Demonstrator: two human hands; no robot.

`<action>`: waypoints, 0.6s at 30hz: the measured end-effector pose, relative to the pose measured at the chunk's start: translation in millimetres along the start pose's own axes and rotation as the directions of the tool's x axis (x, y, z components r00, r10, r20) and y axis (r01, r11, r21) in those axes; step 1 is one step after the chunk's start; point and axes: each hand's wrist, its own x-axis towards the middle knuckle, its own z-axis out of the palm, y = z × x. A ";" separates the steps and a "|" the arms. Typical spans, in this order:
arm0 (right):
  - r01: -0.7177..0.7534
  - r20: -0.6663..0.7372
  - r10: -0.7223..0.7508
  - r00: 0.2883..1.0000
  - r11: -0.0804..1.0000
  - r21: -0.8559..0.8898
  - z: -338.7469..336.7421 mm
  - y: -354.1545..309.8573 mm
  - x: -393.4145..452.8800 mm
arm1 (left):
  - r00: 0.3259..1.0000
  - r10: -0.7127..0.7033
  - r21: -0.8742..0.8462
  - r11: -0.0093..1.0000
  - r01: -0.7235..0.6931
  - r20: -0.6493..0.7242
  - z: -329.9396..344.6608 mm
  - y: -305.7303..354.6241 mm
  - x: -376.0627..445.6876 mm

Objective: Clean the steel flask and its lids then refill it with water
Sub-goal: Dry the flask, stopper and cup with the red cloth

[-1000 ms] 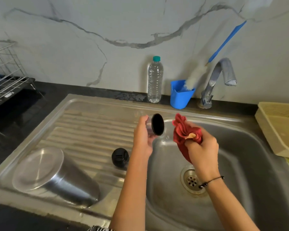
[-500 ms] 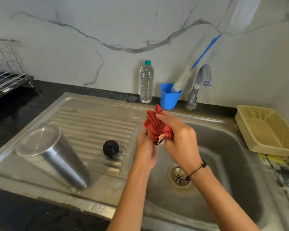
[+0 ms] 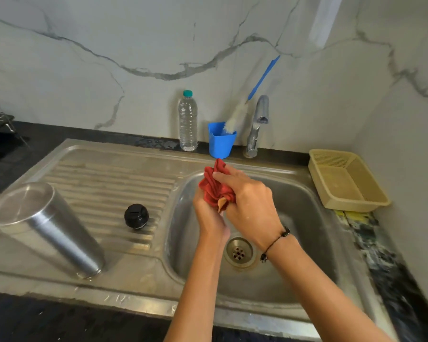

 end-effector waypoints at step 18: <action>0.024 -0.078 -0.008 0.997 0.979 0.202 -11.1 -15.7 16.5 | 0.993 0.083 0.107 0.992 -0.074 -0.084 23.0 37.8 15.0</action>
